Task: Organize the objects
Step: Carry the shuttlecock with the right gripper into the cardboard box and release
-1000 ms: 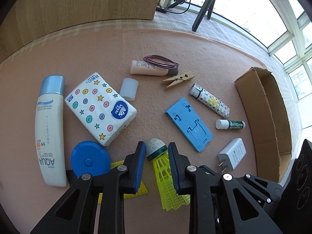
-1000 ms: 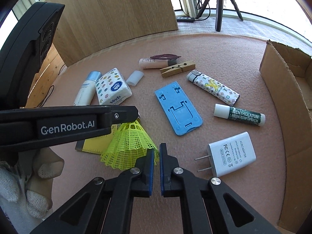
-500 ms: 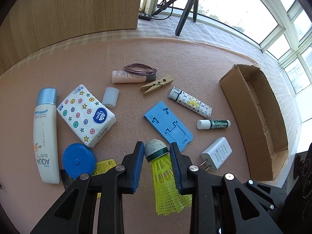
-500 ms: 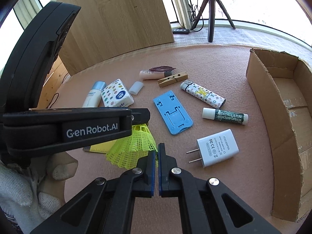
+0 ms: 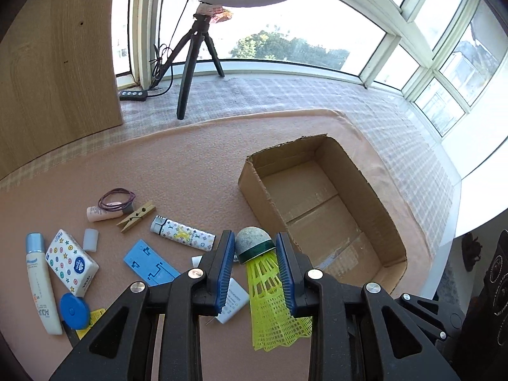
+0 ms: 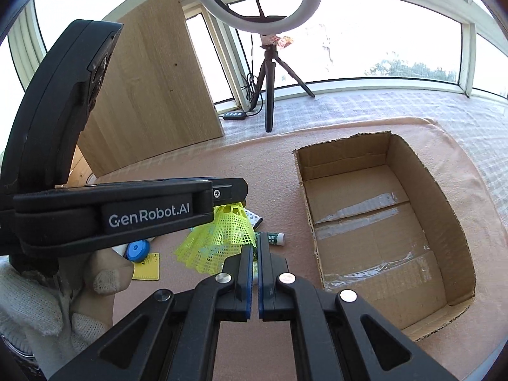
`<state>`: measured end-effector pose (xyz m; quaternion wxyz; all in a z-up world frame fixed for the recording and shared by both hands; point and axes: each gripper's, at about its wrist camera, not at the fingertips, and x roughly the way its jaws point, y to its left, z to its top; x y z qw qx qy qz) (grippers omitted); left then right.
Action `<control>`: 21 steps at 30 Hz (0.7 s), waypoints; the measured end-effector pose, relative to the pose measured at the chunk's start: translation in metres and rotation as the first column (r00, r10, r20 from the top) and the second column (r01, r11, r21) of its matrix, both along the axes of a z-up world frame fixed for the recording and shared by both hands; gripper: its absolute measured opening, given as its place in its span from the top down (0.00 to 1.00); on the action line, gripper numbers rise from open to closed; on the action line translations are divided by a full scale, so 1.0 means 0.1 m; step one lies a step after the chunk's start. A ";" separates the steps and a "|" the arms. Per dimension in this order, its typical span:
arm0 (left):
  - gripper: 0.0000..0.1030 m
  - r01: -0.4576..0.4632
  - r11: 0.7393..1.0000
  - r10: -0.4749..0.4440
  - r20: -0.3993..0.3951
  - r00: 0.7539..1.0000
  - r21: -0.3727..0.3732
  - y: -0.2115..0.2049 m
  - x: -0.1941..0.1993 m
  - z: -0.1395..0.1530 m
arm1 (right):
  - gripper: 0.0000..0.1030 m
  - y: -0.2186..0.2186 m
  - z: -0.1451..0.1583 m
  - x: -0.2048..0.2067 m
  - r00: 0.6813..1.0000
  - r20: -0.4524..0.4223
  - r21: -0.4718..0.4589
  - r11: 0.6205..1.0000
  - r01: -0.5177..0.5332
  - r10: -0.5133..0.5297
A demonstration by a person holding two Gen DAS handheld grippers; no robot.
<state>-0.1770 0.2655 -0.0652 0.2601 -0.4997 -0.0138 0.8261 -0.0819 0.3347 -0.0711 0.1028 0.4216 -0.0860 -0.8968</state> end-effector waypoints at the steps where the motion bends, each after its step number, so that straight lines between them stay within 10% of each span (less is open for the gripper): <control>1: 0.72 0.012 1.000 -0.012 -0.003 1.000 0.006 0.12 0.00 0.02 | 0.98 0.08 0.02 0.01 1.000 -0.005 0.004 1.000 0.013 -0.013; 12: 0.72 0.123 0.992 -0.122 -0.015 0.992 0.021 1.12 0.07 0.03 | 0.98 0.82 0.06 0.07 0.991 -0.003 0.064 0.989 0.137 -0.137; 14: 0.55 0.150 0.989 -0.150 -0.017 0.989 0.002 1.24 0.10 0.03 | 0.94 0.88 0.04 0.08 0.991 0.012 0.085 0.988 0.131 -0.133; 16: 0.16 0.112 0.994 -0.112 -0.031 0.993 -0.020 1.24 0.10 0.06 | 0.52 0.90 0.03 0.08 0.989 0.022 0.123 0.982 0.141 -0.145; 18: 0.11 0.080 0.997 -0.081 -0.051 0.995 -0.015 1.16 0.10 0.09 | 0.21 0.93 0.06 0.14 0.987 -0.010 0.146 0.976 0.161 -0.162; 21: 0.11 0.073 0.997 -0.074 -0.046 0.996 -0.029 1.07 0.07 0.08 | 0.19 0.94 0.09 0.17 0.984 -0.026 0.168 0.970 0.176 -0.174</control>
